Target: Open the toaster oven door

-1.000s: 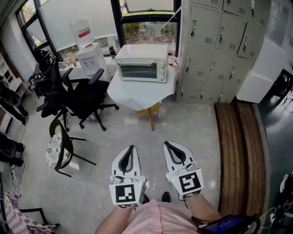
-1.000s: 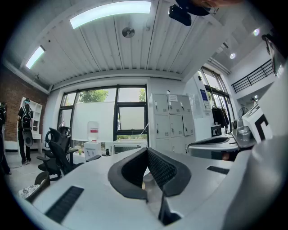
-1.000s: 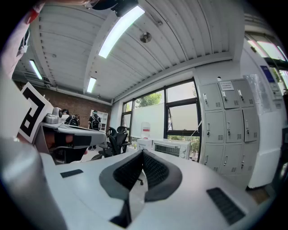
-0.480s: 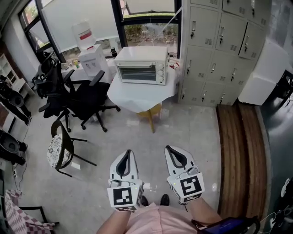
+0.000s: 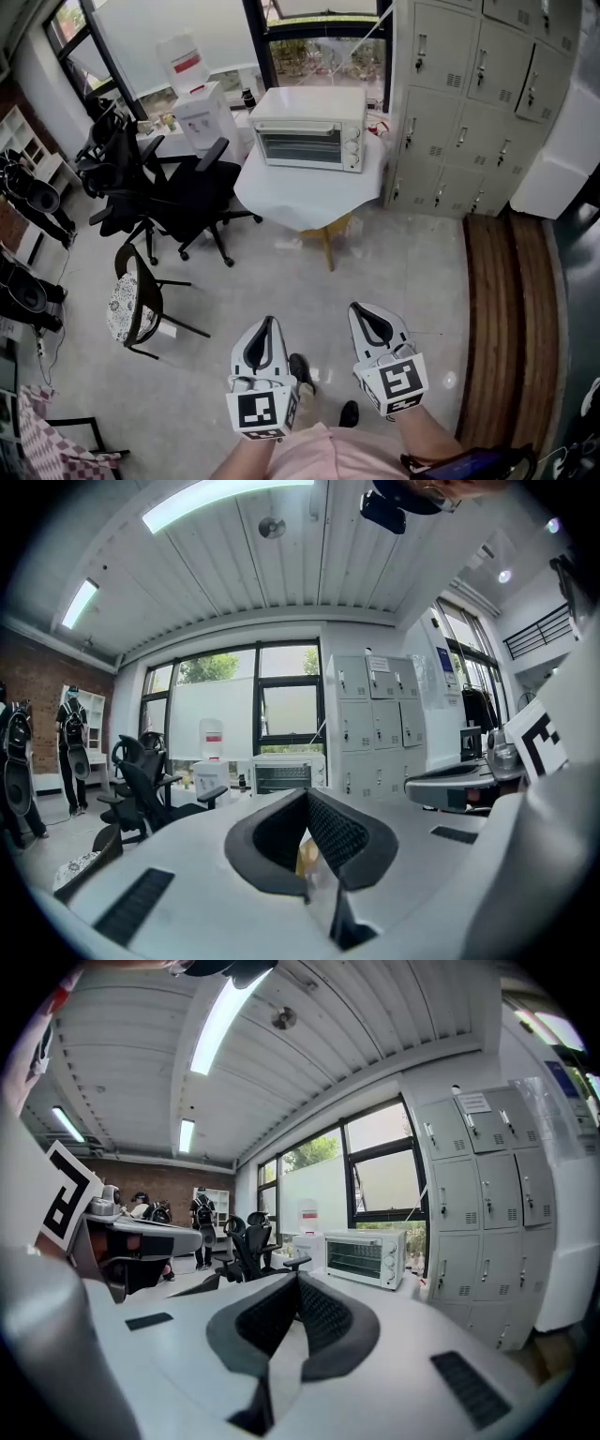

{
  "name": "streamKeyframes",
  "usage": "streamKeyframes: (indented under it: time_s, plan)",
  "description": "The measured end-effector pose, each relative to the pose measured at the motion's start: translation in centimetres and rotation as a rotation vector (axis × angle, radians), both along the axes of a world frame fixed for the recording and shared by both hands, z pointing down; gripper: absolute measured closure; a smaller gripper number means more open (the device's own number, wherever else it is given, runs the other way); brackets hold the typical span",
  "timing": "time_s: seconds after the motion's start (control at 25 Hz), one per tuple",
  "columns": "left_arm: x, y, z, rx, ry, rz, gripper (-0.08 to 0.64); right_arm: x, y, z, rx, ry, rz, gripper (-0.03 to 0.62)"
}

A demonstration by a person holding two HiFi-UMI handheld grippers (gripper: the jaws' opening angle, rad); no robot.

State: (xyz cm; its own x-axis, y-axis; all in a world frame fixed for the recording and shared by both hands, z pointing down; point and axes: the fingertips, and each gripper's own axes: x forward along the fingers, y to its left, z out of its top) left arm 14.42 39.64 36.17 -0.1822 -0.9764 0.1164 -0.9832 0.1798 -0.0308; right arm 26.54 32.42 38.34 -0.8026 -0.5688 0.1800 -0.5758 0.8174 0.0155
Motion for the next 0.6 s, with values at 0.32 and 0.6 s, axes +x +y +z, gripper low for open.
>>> streamKeyframes:
  time_s: [0.32,0.6]
  plan:
    - [-8.8,-8.2,1.3,0.010,0.033,0.028,0.548,-9.0,-7.3,0.9,-0.006,0.022,0.008,0.591]
    - [-17.1,-14.9,-1.0,0.047,-0.006,0.111,0.548,-17.5,-13.8,-1.3,0.035,0.010,0.064,0.591]
